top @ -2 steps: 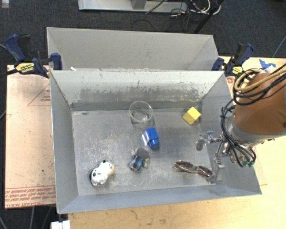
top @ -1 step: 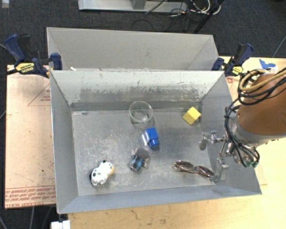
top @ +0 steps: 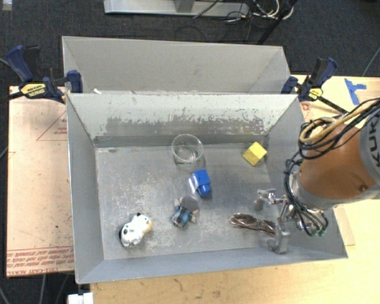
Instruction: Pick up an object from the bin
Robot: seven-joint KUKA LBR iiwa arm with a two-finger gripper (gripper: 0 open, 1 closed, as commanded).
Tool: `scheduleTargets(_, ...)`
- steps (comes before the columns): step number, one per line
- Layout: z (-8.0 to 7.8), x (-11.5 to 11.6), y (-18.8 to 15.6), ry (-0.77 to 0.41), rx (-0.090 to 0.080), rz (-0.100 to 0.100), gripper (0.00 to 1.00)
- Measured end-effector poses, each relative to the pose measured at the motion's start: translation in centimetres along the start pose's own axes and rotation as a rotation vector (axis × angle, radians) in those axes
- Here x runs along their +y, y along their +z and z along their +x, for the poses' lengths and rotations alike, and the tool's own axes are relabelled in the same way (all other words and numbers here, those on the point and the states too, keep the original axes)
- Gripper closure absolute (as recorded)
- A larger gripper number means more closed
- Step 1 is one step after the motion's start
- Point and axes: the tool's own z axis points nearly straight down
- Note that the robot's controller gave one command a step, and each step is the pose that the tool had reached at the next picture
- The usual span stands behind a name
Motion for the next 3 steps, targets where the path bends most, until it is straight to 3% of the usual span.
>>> scheduleTargets(1,-0.44,0.04,2.49,0.068,-0.003,-0.001,1.0)
scheduleTargets(3,-0.3,0.09,1.93,0.081,0.003,-0.002,1.0)
